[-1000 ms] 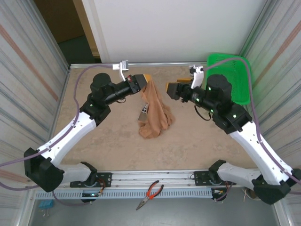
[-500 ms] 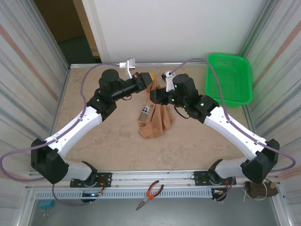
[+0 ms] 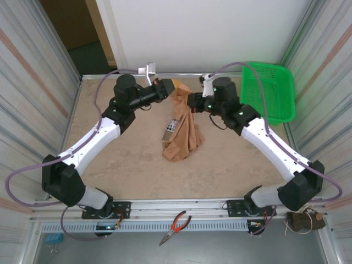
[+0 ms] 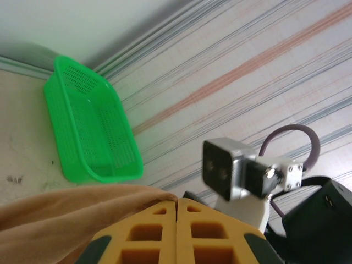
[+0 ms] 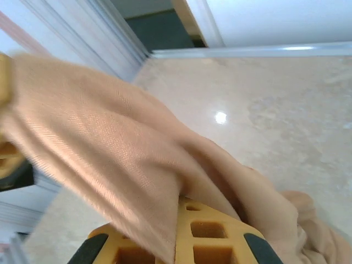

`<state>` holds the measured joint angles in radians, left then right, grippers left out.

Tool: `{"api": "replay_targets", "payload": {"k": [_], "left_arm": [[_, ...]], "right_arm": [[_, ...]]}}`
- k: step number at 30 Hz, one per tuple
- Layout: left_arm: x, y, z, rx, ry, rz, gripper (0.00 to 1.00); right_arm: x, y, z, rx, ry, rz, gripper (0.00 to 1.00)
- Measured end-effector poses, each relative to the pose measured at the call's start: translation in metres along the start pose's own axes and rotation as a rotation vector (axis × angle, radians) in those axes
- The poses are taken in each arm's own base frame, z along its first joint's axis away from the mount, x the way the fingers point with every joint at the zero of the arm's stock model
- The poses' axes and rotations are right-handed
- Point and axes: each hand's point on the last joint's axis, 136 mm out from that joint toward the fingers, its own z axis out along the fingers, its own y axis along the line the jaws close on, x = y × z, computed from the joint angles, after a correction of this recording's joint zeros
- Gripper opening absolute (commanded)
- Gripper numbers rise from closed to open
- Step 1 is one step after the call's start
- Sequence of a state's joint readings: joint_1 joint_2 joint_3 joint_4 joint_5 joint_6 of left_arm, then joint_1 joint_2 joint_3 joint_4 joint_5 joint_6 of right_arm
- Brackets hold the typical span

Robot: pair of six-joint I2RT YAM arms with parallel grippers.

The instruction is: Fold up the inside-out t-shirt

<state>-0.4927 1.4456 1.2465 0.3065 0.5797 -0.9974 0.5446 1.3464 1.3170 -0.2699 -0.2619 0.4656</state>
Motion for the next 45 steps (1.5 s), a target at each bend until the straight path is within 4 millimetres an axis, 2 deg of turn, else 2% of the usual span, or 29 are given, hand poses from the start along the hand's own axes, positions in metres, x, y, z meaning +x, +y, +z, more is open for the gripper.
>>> {"api": "replay_targets", "payload": {"k": [1, 2, 6, 9, 12, 16, 19, 23, 28, 30, 31, 33, 34, 35, 39, 43, 44, 45], "left_arm": [[-0.003, 0.002, 0.0, 0.004, -0.002, 0.005, 0.46], [-0.006, 0.005, 0.001, 0.013, -0.002, 0.013, 0.53], [-0.017, 0.022, -0.004, 0.015, -0.01, 0.059, 0.64], [-0.01, 0.037, -0.012, -0.015, -0.008, 0.111, 0.66], [0.014, 0.045, -0.012, -0.034, 0.034, 0.169, 0.66], [0.051, 0.042, -0.005, -0.038, 0.1, 0.262, 0.66], [0.065, 0.04, 0.0, -0.043, 0.128, 0.315, 0.67], [0.063, 0.048, 0.006, -0.073, 0.13, 0.357, 0.67], [0.045, 0.054, 0.029, -0.087, 0.12, 0.384, 0.66], [0.038, 0.058, 0.04, -0.08, 0.121, 0.382, 0.63], [0.035, 0.061, 0.045, -0.077, 0.125, 0.377, 0.56], [0.028, 0.067, 0.053, -0.064, 0.133, 0.359, 0.33], [0.023, 0.07, 0.056, -0.054, 0.135, 0.349, 0.14], [0.018, 0.073, 0.059, -0.04, 0.139, 0.336, 0.0], [0.0, 0.076, 0.061, 0.044, 0.154, 0.281, 0.0], [-0.023, 0.058, 0.048, 0.166, 0.141, 0.178, 0.0], [-0.029, 0.05, 0.045, 0.198, 0.129, 0.16, 0.0], [-0.037, 0.04, 0.04, 0.238, 0.11, 0.137, 0.0]], "right_arm": [[-0.006, -0.001, -0.006, -0.024, -0.009, 0.012, 0.0], [-0.011, -0.001, -0.012, -0.047, -0.014, 0.027, 0.0], [-0.023, -0.003, -0.032, -0.122, -0.021, 0.073, 0.0], [-0.024, 0.001, -0.039, -0.169, -0.008, 0.087, 0.0], [-0.021, 0.007, -0.041, -0.207, 0.016, 0.101, 0.0], [-0.018, 0.014, -0.043, -0.248, 0.037, 0.108, 0.0], [-0.016, 0.018, -0.044, -0.268, 0.053, 0.118, 0.0], [-0.014, 0.021, -0.045, -0.29, 0.066, 0.123, 0.0], [-0.011, 0.021, -0.046, -0.295, 0.072, 0.126, 0.0], [-0.007, 0.018, -0.046, -0.294, 0.08, 0.132, 0.0], [-0.004, 0.017, -0.046, -0.294, 0.085, 0.136, 0.0], [0.001, 0.013, -0.044, -0.288, 0.096, 0.146, 0.0], [0.004, 0.01, -0.043, -0.284, 0.102, 0.152, 0.0], [0.006, 0.006, -0.042, -0.278, 0.105, 0.158, 0.0], [0.002, -0.007, -0.042, -0.255, 0.083, 0.169, 0.0], [-0.014, -0.024, -0.035, -0.26, 0.03, 0.191, 0.0], [-0.018, -0.029, -0.03, -0.259, 0.022, 0.198, 0.15], [-0.019, -0.037, -0.022, -0.247, 0.022, 0.213, 0.41]]}}
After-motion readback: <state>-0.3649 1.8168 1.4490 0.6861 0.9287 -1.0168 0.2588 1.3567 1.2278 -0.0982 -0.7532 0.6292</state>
